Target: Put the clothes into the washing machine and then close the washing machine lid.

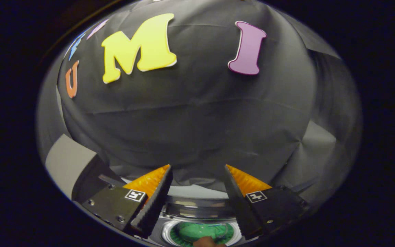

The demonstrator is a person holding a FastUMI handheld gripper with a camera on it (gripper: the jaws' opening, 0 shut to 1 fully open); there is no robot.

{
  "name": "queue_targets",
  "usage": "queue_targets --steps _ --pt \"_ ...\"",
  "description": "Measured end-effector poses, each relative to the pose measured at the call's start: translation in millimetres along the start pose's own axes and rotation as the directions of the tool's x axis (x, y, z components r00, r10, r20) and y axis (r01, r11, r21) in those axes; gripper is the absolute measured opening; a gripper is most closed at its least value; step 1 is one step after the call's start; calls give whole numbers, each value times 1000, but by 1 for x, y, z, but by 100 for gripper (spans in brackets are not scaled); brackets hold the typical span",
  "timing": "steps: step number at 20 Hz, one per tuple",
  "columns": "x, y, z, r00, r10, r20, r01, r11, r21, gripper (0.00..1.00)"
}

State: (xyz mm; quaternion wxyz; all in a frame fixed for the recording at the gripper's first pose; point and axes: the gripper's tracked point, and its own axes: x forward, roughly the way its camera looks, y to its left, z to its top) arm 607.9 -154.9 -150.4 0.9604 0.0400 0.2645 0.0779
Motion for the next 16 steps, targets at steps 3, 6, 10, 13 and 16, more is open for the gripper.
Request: queue_targets --steps 3,6,10,13,16 --pt "-1 1 -1 1000 -24 4 24 1000 -10 93" --pt "-9 2 -2 999 -38 26 38 999 -11 94" --pt "-38 6 -19 998 -37 47 38 999 -17 94" --pt "-52 6 -31 998 -50 27 50 999 -13 94" --pt "-64 6 -42 997 -71 23 71 997 -11 94"
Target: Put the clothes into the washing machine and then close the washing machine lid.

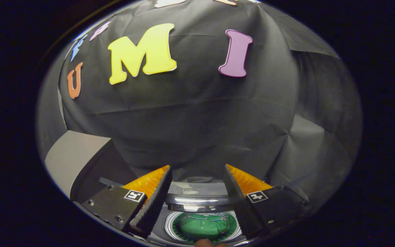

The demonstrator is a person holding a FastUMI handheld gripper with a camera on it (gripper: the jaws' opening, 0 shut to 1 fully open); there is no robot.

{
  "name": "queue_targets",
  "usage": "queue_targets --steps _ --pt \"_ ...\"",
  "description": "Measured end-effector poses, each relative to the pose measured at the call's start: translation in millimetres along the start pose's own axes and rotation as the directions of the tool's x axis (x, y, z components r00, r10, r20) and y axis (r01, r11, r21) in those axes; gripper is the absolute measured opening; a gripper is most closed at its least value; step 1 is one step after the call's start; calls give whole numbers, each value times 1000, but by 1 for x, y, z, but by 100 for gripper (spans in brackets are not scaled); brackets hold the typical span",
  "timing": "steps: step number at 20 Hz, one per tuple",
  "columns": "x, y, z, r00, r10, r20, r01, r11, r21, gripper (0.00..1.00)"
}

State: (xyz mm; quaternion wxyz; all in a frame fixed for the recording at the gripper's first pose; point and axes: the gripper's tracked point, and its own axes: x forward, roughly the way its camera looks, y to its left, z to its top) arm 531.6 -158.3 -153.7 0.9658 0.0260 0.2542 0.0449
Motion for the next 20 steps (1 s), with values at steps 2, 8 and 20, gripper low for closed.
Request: queue_targets --steps 2,8,20 --pt "-8 -1 -9 1000 -13 -14 13 1000 4 94" --pt "-24 -1 -34 999 -37 -39 37 999 8 94" --pt "-74 -10 -137 972 -143 -186 138 990 -39 96"
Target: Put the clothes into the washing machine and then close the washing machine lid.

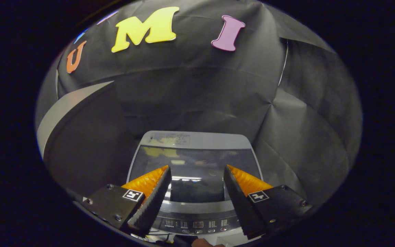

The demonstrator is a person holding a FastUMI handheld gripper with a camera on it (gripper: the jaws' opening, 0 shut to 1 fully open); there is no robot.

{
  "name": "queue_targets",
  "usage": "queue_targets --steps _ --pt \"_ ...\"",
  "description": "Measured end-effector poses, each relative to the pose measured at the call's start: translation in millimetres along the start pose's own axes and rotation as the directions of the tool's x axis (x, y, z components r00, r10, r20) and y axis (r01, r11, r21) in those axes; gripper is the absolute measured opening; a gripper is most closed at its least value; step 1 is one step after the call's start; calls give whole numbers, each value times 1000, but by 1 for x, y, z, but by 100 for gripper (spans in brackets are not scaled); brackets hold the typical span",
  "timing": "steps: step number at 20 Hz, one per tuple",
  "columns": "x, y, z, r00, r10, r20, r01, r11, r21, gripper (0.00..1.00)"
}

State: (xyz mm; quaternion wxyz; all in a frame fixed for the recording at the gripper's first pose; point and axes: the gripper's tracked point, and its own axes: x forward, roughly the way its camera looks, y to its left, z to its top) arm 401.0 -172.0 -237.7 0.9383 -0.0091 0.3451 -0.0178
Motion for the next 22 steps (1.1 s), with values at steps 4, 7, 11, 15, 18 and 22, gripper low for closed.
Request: queue_targets --steps 4,7,11,15,18,22 --pt "-40 6 -9 999 -7 32 3 994 109 96" --pt "-72 13 -16 997 -16 77 2 983 183 96" --pt "-113 18 -20 987 -46 154 16 982 188 96" --pt "-148 24 -24 978 -58 202 27 988 155 96" --pt "-171 27 -26 971 -69 229 44 993 114 96" --pt "-204 43 -13 956 -19 294 -12 995 103 96"
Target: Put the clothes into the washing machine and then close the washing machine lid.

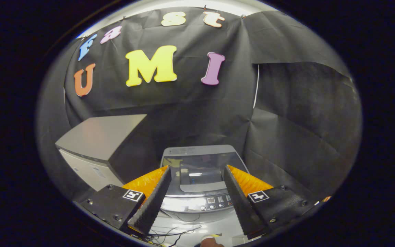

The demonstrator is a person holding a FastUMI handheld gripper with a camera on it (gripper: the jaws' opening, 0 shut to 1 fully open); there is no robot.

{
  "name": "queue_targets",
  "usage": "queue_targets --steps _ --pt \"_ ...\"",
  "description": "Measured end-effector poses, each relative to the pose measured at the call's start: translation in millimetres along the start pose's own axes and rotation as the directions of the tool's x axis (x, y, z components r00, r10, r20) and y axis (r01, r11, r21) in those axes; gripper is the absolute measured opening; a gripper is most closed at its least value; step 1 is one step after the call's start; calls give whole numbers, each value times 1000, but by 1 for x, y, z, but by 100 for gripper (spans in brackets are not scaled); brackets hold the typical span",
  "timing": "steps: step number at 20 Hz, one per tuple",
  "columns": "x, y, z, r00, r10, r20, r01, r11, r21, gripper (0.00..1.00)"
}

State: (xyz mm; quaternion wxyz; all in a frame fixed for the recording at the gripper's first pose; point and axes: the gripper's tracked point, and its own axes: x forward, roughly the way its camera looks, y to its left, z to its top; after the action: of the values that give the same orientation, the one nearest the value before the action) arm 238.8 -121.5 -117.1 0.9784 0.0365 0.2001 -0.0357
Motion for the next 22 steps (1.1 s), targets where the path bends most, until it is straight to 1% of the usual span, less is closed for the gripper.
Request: queue_targets --steps 2,4,7,10,13,16,18,20,21,22 --pt "-17 3 11 998 24 54 -24 1000 -5 96" --pt "-38 6 21 991 50 120 -46 998 -36 96" --pt "-83 3 30 975 104 198 -88 992 -88 96" --pt "-133 -15 29 963 151 223 -125 984 -126 98" --pt "-184 -42 27 948 193 254 -163 977 -136 99" --pt "-237 -75 13 928 230 294 -199 971 -130 99" --pt "-270 -95 -5 923 241 302 -215 970 -116 98" --pt "-294 -106 -23 920 253 300 -233 967 -102 99" --pt "-307 -107 -28 913 265 311 -246 964 -100 98" --pt "-319 -113 -31 906 257 337 -237 966 -98 99"
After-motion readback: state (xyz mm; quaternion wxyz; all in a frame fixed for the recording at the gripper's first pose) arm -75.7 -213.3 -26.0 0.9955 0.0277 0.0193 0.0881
